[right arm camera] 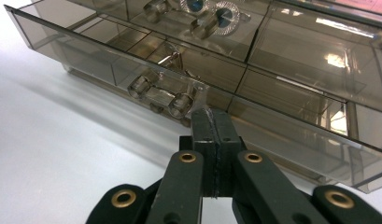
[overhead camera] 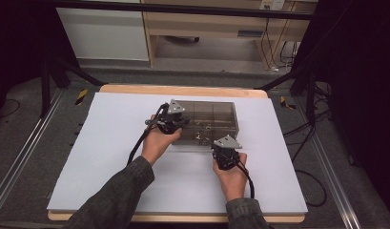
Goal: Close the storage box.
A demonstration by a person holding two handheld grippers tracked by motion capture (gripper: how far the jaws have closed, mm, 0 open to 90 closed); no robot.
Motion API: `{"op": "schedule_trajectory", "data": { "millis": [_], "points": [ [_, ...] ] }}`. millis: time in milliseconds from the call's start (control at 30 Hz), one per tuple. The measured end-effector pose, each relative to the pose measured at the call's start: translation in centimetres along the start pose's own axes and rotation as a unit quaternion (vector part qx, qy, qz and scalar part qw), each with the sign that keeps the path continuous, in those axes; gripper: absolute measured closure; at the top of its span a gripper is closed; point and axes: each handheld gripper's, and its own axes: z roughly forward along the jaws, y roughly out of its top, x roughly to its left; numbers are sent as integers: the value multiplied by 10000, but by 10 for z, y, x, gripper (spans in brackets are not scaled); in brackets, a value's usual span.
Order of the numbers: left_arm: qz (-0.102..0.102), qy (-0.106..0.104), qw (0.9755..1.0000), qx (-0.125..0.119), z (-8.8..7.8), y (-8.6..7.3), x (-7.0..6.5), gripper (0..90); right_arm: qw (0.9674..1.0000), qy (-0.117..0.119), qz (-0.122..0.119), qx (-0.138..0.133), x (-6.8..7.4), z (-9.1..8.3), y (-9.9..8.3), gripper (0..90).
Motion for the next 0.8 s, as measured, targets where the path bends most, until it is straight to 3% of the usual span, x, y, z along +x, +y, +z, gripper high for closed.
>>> {"op": "schedule_trajectory", "data": {
  "millis": [800],
  "points": [
    [7,18,10000,-61,-1,-1,-3,900,9998,-113,117,-67,-7,14,8,900]
  ]
}}
